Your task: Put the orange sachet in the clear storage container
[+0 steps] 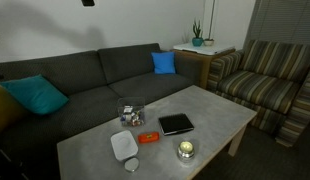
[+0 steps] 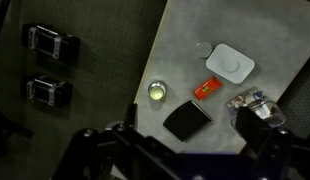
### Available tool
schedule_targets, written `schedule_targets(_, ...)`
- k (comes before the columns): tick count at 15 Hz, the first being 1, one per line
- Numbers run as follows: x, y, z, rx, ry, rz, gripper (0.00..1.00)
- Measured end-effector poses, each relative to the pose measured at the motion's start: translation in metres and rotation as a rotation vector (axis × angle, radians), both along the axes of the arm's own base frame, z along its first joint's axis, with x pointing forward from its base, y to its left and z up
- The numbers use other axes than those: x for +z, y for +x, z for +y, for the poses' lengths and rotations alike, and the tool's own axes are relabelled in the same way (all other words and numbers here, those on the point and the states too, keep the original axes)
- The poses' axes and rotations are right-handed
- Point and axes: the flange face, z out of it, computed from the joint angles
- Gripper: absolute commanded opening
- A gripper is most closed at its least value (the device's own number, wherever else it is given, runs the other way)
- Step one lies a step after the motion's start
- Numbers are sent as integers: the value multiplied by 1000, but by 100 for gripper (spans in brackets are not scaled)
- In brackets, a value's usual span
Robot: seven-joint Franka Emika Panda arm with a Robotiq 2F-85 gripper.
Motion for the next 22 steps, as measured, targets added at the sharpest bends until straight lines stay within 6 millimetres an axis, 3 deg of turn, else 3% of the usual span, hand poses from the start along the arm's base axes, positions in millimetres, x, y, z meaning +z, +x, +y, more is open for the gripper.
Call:
schedule_targets(3, -11, 4, 6, -149, 47, 18, 100)
schedule_targets(5, -28, 15, 21, -226, 87, 48, 100)
schedule_targets(9, -73, 48, 64, -244, 122, 76, 100)
schedule_targets(12, -117, 71, 81, -243, 152, 128, 100)
schedule_targets(14, -134, 81, 83, -247, 155, 150, 100)
schedule_targets(19, -138, 84, 84, -298, 136, 144, 100)
schedule_targets(22, -171, 90, 78, -406, 101, 120, 100)
